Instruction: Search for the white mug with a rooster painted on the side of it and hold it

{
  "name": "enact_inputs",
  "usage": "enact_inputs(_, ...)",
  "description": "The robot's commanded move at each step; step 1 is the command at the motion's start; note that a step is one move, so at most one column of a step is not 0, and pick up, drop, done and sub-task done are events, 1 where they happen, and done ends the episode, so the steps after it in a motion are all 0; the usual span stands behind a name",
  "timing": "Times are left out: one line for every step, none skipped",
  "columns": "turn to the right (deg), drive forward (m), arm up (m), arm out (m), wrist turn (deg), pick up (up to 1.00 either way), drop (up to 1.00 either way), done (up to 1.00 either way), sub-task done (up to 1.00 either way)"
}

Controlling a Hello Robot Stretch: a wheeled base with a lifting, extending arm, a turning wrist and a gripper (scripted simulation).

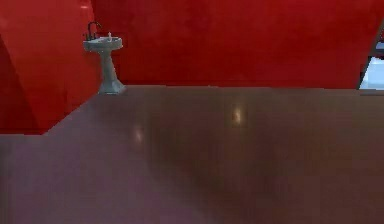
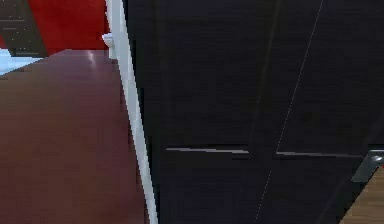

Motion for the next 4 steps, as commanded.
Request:
enact_inputs(6.0,0.00,0.00,0.00,0.0,0.00,0.00,0.00,0.00)
enact_inputs(0.0,0.50,0.00,0.00,0.0,0.00,0.00,0.00,0.00)
enact_inputs(39.0,0.00,0.00,0.00,0.0,0.00,0.00,0.00,0.00)
enact_inputs(0.0,0.50,0.00,0.00,0.0,0.00,0.00,0.00,0.00)
